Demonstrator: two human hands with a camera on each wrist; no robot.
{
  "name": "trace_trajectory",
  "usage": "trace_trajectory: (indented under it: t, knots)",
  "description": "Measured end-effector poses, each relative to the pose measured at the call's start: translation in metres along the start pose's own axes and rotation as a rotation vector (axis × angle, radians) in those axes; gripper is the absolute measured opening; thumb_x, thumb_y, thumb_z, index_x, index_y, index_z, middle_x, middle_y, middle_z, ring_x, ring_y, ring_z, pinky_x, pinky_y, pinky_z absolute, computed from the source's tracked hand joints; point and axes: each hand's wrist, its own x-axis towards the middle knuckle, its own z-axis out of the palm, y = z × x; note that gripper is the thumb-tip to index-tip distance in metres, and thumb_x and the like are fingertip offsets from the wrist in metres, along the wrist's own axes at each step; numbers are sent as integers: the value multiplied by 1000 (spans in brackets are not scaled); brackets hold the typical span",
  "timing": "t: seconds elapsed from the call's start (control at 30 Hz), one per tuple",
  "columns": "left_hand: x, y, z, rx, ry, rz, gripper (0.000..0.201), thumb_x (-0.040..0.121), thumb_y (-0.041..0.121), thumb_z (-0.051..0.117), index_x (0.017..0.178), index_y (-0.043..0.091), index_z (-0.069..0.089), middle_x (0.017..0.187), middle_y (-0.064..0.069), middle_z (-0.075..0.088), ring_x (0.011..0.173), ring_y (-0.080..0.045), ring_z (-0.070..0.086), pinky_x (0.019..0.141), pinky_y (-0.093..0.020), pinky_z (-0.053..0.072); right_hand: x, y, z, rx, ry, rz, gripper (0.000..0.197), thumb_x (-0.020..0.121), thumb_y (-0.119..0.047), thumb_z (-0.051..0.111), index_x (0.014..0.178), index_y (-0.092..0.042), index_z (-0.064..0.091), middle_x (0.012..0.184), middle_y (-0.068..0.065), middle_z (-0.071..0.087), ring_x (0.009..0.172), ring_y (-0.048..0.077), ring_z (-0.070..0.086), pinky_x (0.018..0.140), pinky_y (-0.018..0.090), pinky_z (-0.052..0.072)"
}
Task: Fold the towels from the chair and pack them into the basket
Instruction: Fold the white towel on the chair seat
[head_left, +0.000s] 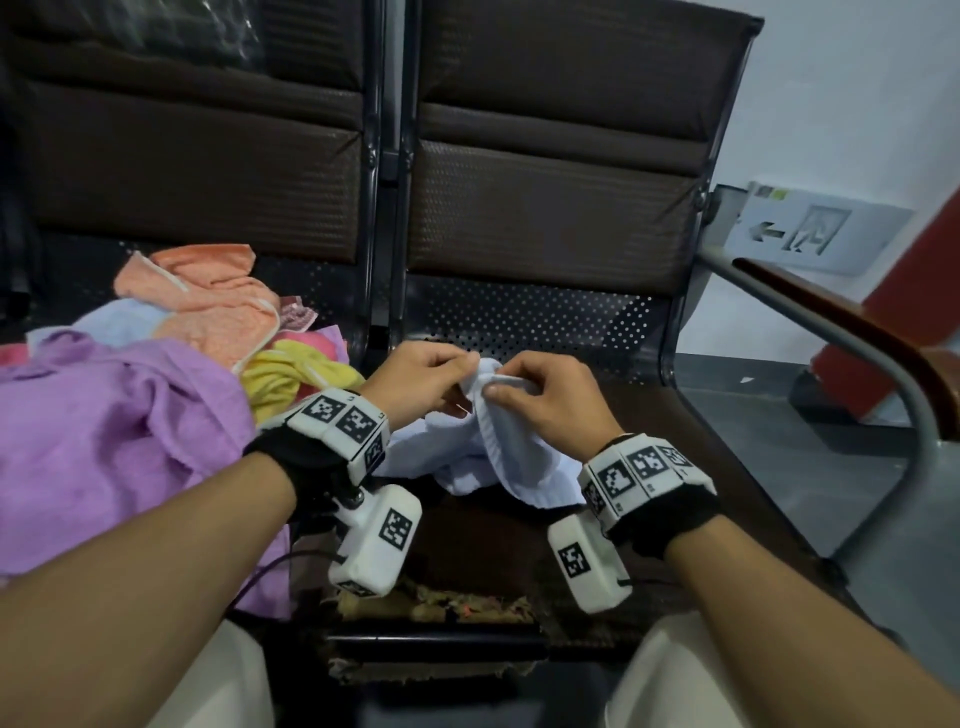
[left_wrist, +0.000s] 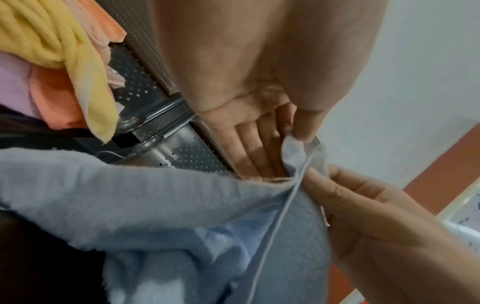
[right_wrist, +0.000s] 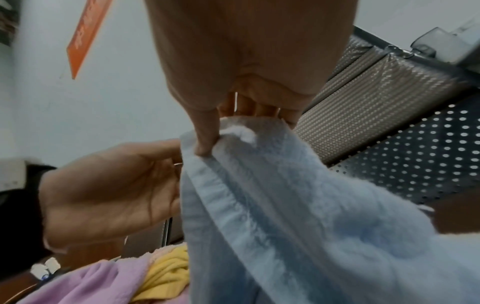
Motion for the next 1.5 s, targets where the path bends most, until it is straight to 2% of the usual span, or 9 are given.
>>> trace_trajectory:
  t: [0.13, 0.27, 0.6, 0.73, 0.83, 1.03, 1.17, 1.27, 1.5]
  knots:
    - [-5, 0, -2, 3, -56, -20, 33, 95, 25, 53, 82, -2, 66, 71, -13, 62, 69, -24, 61, 80, -44, 54, 0, 3, 4, -13, 6, 31, 10, 79, -32, 75, 76, -25, 68, 68, -15, 63, 67, -7, 56, 60, 6, 37]
    - [-11, -2, -6, 142, -135, 94, 18, 85, 24, 65, 95, 11, 74, 81, -6, 73, 76, -16, 69, 77, -34, 59, -3, 1, 2, 62, -2, 52, 11, 80, -33, 74, 75, -27, 67, 70, -10, 66, 69, -2, 58, 63, 16, 44]
    - [-19, -5, -13, 319, 106, 242, 24, 95, 23, 51, 89, 5, 65, 83, -21, 65, 81, -38, 62, 78, -52, 52, -7, -3, -9, -40, -76, -15, 20, 78, -39, 74, 70, -27, 62, 63, -10, 59, 60, -1, 52, 57, 15, 39]
    - [-18, -7, -25, 290, 248, 205, 20, 96, 28, 48, 84, 23, 63, 84, -3, 67, 81, -21, 62, 77, -32, 51, -14, -5, -17, -243, -153, -70, 45, 78, -49, 71, 59, -14, 49, 53, -5, 41, 49, 7, 36, 50, 24, 28]
    - [-18, -6, -38, 87, 349, 95, 21, 93, 27, 47, 80, 25, 63, 84, -1, 65, 88, -23, 60, 82, -43, 49, -22, -4, -22, -335, -212, -81, 48, 77, -53, 69, 56, -18, 45, 50, -4, 38, 48, 7, 38, 49, 22, 29]
    - [-16, 5, -71, -84, 553, -45, 42, 91, 22, 36, 116, -8, 51, 125, -33, 51, 112, -45, 53, 94, -50, 44, -28, -2, -22, -601, -339, 17, 46, 76, -64, 61, 70, -18, 58, 62, -2, 56, 64, 13, 53, 62, 23, 28]
    - [-25, 13, -94, -42, 672, 42, 34, 89, 20, 36, 107, 3, 59, 113, -18, 61, 97, -24, 53, 96, -43, 43, -31, -6, -21, -891, -403, 133, 26, 79, -50, 62, 88, -26, 60, 76, -7, 57, 94, 21, 57, 81, 35, 22]
    - [-27, 12, -101, 54, 712, 109, 22, 90, 18, 36, 79, 10, 54, 80, -2, 53, 84, -16, 45, 77, -33, 39, -28, -7, -31, -975, -277, 156, 24, 82, -44, 57, 99, -28, 63, 96, -2, 64, 104, 22, 56, 89, 38, 23]
    - [-19, -4, -89, 286, 631, 137, 30, 98, 29, 43, 74, 12, 48, 70, 2, 46, 75, -16, 44, 68, -26, 31, -26, 15, -58, -740, -184, 350, 12, 75, -33, 74, 70, -31, 64, 74, -2, 62, 83, 19, 60, 79, 35, 44]
